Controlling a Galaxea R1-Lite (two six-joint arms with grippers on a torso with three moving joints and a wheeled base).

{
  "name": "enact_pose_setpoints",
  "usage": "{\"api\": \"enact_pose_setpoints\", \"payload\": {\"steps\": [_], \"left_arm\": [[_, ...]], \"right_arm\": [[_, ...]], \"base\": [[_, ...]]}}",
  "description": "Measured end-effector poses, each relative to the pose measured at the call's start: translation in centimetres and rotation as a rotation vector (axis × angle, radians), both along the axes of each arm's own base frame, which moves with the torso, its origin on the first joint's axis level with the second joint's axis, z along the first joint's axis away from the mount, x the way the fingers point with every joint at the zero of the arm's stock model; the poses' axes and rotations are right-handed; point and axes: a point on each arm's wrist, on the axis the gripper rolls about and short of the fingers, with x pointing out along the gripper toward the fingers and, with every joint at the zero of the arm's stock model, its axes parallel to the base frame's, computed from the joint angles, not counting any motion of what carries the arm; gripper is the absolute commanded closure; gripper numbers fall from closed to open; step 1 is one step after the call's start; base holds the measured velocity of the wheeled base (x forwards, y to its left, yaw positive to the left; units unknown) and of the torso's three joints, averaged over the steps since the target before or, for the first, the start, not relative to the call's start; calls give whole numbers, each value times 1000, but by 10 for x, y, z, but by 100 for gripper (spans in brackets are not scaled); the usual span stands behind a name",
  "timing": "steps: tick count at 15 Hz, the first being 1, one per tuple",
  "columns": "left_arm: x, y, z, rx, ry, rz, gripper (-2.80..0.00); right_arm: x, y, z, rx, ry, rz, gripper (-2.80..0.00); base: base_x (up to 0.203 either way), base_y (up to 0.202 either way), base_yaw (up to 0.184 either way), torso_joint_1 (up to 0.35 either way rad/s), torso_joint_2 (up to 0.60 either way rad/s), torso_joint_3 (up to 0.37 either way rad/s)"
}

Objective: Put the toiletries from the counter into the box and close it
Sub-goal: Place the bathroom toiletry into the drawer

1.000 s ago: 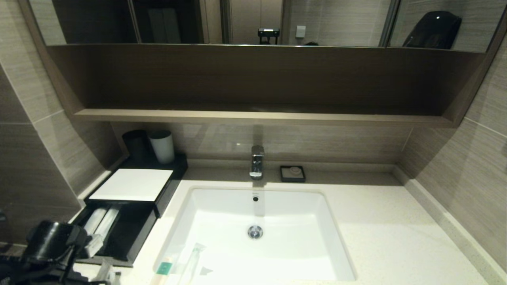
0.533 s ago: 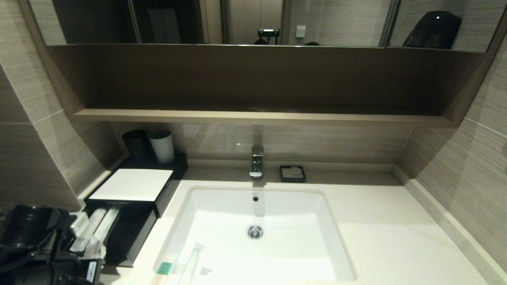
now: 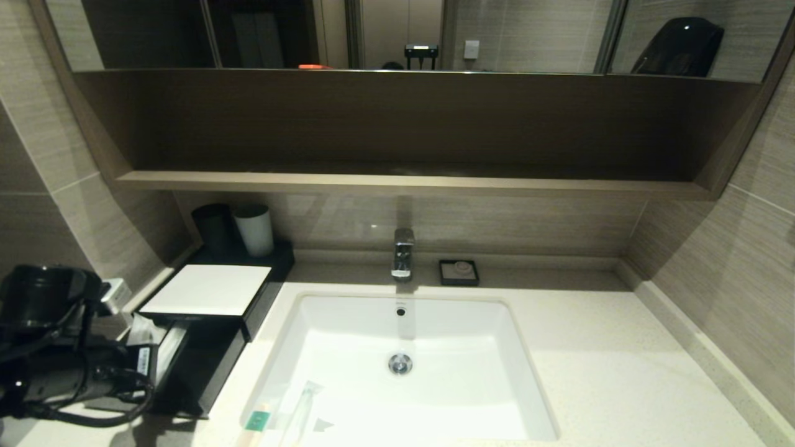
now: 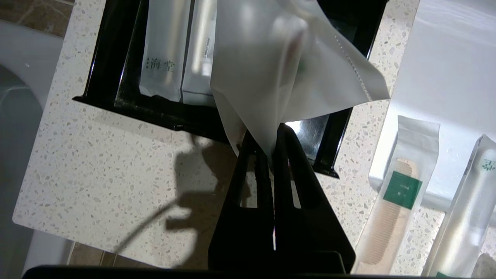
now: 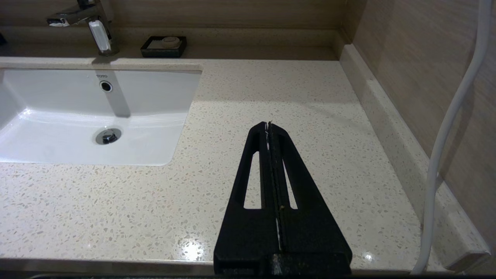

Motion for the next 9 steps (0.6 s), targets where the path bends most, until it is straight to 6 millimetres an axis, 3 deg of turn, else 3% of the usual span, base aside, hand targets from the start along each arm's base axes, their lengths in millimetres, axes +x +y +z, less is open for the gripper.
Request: {"api": "enact_pose_setpoints", "payload": {"steps": [9], "left_arm": [[44, 4, -7, -3, 16, 3, 0]], "right_arm": [[0, 0, 0, 0, 0, 0, 0]], "base": [[0, 0, 0, 0, 0, 0]]}}
